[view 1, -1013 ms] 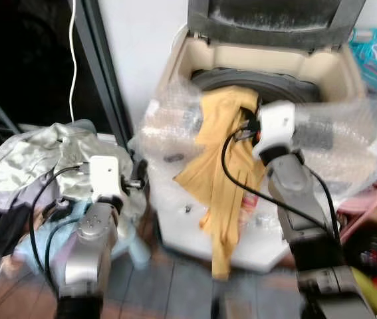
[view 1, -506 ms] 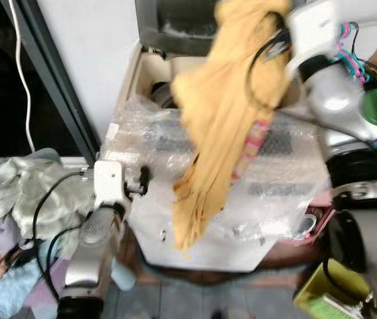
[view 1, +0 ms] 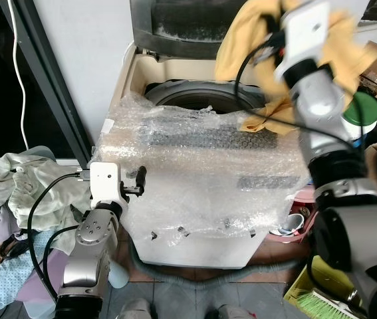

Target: Clothes washing

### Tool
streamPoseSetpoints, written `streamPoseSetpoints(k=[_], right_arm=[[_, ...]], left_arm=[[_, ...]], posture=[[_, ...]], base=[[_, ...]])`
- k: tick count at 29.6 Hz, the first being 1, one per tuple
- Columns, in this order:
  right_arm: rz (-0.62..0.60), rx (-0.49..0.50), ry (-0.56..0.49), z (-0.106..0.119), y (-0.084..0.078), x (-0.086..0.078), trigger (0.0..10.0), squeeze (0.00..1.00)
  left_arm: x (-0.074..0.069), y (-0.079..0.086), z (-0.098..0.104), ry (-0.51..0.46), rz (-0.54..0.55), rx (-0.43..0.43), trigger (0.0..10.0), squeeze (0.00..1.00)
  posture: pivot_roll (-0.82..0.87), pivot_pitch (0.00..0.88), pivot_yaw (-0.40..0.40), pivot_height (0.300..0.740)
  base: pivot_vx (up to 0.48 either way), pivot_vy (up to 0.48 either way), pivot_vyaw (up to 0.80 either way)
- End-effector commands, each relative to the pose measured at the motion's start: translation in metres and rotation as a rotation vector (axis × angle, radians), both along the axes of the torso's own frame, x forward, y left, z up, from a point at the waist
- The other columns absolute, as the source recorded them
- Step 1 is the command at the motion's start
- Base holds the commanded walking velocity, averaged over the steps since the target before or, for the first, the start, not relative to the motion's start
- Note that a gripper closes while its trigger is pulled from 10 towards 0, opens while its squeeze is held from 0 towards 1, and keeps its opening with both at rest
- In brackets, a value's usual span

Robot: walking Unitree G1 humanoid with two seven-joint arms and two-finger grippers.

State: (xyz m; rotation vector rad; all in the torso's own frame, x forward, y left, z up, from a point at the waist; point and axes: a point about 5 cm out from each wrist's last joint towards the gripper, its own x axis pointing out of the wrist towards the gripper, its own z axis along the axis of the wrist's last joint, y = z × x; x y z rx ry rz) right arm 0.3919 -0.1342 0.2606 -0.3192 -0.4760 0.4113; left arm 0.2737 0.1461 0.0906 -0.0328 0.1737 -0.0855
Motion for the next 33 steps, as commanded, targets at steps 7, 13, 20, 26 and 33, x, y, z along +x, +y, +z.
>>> streamPoseSetpoints(k=[7, 13, 20, 26, 33], right_arm=[[0.421, 0.096, 0.216, -0.018, 0.037, -0.022, 10.0, 0.0], [0.294, 0.032, 0.425, -0.062, 0.042, -0.019, 10.0, 0.0], [0.194, -0.049, 0.565, -0.088, 0.054, -0.017, 10.0, 0.0], [0.104, 0.087, 0.458, -0.062, 0.058, -0.005, 10.0, 1.0], [-0.056, 0.126, 0.168, -0.017, 0.053, 0.0, 10.0, 1.0]], left_arm=[[0.003, -0.001, -0.003, 0.017, 0.0, 0.018, 10.0, 0.0], [0.004, -0.002, -0.004, 0.025, 0.002, 0.018, 10.0, 0.0], [0.006, -0.004, -0.004, 0.026, -0.001, 0.019, 10.0, 0.0], [0.006, -0.004, -0.005, 0.027, 0.003, 0.019, 10.0, 0.0], [0.006, -0.005, -0.006, 0.032, 0.003, 0.025, 10.0, 0.0]], posture=[[-0.05, 0.0, 0.006, 0.74], [-0.05, 0.0, 0.006, 0.74], [-0.05, 0.0, 0.0, 0.74], [-0.05, 0.0, -0.005, 0.74], [-0.05, 0.0, -0.006, 0.74]], base=[[0.0, 0.0, 0.0], [0.0, 0.0, 0.0], [0.0, 0.0, 0.0], [0.0, 0.0, 0.0], [0.0, 0.0, 0.0]])
